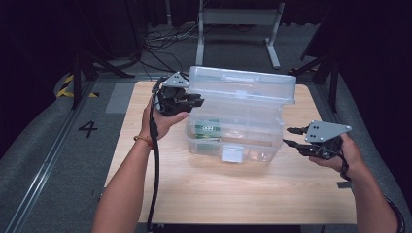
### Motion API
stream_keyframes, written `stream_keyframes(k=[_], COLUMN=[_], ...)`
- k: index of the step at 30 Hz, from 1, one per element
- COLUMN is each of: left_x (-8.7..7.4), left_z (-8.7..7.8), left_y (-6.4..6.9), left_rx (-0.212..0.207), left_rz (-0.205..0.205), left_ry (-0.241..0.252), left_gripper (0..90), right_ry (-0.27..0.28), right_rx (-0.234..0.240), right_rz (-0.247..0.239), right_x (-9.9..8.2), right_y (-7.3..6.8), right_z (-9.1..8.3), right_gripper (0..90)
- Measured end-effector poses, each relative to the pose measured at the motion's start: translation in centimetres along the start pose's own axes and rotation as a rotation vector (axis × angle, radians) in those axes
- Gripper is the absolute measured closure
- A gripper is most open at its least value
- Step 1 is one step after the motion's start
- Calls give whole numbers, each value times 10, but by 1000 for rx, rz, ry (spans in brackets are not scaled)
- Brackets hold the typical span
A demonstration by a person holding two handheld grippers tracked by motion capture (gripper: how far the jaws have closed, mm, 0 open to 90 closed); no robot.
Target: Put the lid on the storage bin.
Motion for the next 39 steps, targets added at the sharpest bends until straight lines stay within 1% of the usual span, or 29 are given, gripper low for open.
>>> stream_keyframes(k=[1,5,6,7,9,13,14,15,16,17,22,25,27,28,30,33,35,36,37,39], left_x=[-1,-3,-4,-4,-8,-15,-17,-18,-20,-21,-27,-31,-33,-34,-35,-38,-41,-42,-43,-45], left_z=[-1,-3,-4,-4,-4,-4,-5,-5,-5,-5,-7,-8,-9,-9,-10,-11,-11,-11,-11,-11], left_y=[1,4,6,7,9,13,14,15,15,16,19,21,22,23,24,25,26,26,27,28], left_rx=[-3,-8,-5,-9,-12,-20,-26,-27,-29,-32,-33,-34,-32,-34,-36,-39,-45,-44,-45,-47], left_rz=[6,6,12,12,18,20,17,13,21,17,29,39,46,44,35,44,33,40,32,33], left_ry=[-4,-2,-1,0,-5,-12,-12,-11,-15,-21,-36,-53,-58,-54,-48,-52,-51,-50,-48,-49], left_gripper=[743,744,744,744,744,746,747,747,748,749,752,752,751,751,752,755,755,755,755,755], right_ry=[1,-5,1,7,13,20,29,31,28,27,9,-3,-15,-22,-28,-32,-40,-37,-35,-31], right_rx=[-2,-13,-14,-18,-26,-43,-42,-44,-50,-49,-58,-67,-67,-71,-69,-68,-70,-71,-71,-68], right_rz=[3,19,28,44,60,94,113,122,129,140,168,166,179,176,185,192,193,193,197,200], right_x=[-3,-8,-11,-13,-18,-28,-31,-34,-36,-39,-51,-57,-62,-64,-68,-73,-76,-77,-78,-81], right_y=[0,-1,-1,-1,-1,-1,-1,-1,-1,-1,-4,-6,-8,-8,-9,-11,-13,-14,-15,-16], right_z=[-2,-7,-8,-10,-12,-16,-18,-19,-20,-21,-21,-21,-20,-20,-20,-19,-19,-19,-19,-19], right_gripper=[621,611,607,605,597,585,581,579,574,572,539,524,521,520,520,518,516,515,513,510])
Point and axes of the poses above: each handheld gripper's, and its own axes: z roughly forward along the jaws, x roughly out of its top, y roughly to its right, the point moved 5 cm from there along z, roughly forward along the jaws, and after that the axes turned 10 degrees about y, right-handed, at the moved point
